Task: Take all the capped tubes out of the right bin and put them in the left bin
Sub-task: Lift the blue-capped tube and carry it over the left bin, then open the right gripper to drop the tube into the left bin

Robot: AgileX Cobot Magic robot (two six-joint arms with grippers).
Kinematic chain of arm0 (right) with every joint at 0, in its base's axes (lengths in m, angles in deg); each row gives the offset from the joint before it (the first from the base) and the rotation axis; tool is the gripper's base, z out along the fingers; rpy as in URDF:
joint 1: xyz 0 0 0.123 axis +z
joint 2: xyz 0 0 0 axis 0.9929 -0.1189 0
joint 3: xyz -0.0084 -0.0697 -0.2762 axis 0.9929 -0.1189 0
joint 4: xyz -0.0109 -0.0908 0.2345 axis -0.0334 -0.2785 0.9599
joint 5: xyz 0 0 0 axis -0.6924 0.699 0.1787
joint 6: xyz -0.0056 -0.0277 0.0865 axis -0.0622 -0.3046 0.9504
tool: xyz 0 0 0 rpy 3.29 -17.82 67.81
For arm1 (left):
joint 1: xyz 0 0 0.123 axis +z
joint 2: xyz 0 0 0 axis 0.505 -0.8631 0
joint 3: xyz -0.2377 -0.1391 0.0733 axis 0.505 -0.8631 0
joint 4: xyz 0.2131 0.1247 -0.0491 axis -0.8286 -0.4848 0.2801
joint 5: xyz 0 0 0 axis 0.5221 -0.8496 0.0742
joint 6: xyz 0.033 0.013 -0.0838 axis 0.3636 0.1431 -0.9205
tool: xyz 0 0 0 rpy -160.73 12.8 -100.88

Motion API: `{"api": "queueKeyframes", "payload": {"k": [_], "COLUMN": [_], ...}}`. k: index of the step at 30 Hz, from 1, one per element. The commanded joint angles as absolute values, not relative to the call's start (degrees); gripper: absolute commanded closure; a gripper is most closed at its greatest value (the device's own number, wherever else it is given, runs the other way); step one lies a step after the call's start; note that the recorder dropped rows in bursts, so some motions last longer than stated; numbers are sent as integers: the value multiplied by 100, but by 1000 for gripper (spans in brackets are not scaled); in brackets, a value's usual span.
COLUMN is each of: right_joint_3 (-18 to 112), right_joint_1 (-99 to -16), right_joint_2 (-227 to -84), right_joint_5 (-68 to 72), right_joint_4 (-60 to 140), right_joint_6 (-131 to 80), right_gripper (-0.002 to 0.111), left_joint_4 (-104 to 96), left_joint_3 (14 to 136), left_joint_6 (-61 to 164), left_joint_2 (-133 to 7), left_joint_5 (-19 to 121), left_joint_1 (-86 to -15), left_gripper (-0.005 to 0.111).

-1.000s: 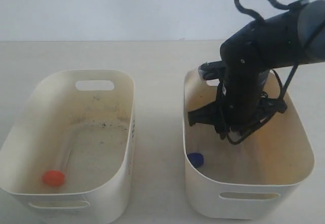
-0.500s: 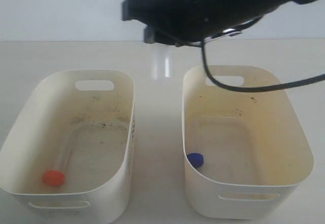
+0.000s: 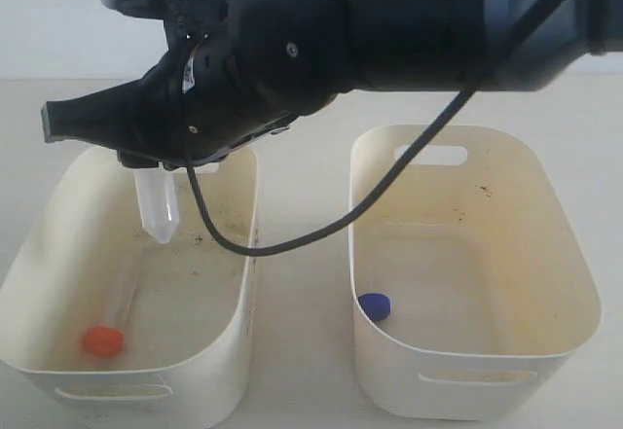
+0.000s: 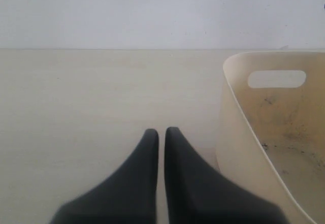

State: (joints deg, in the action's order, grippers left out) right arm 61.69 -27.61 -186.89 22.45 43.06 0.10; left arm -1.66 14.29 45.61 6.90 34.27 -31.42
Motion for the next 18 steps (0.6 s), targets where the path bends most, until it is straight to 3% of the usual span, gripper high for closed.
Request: {"api": "queueKeyframes", "payload": {"k": [1, 3, 7, 9, 15, 18], "right_joint_3": [6234, 6234, 6234, 6234, 6234, 6234], "right_joint_1": [-2741, -2741, -2741, -2741, -2770, -3007], "right_joint_2": [-18697, -18697, -18697, -18697, -18535, -18197], "right_joint_5": [2243, 2243, 2243, 2259, 2453, 2847], "right_joint_4": [4292, 4292, 4292, 4292, 4239, 4151], "right_joint_6": [15, 15, 5, 5, 5, 5], "right_gripper": [98, 84, 47, 37, 49, 69], "left_joint_4": [-115, -115, -115, -115, -115, -115], "left_joint_3": [1414, 1414, 1414, 1414, 1414, 1414], "left_joint_6": [4548, 4548, 4548, 4548, 4548, 4548], "left_joint_2": [712, 712, 712, 712, 712, 712], "left_joint_5": [3414, 3414, 3414, 3414, 3414, 3414], "left_joint_1": [-3155, -3155, -3155, -3155, -3155, -3155], "left_gripper": [103, 103, 103, 103, 103, 103]}}
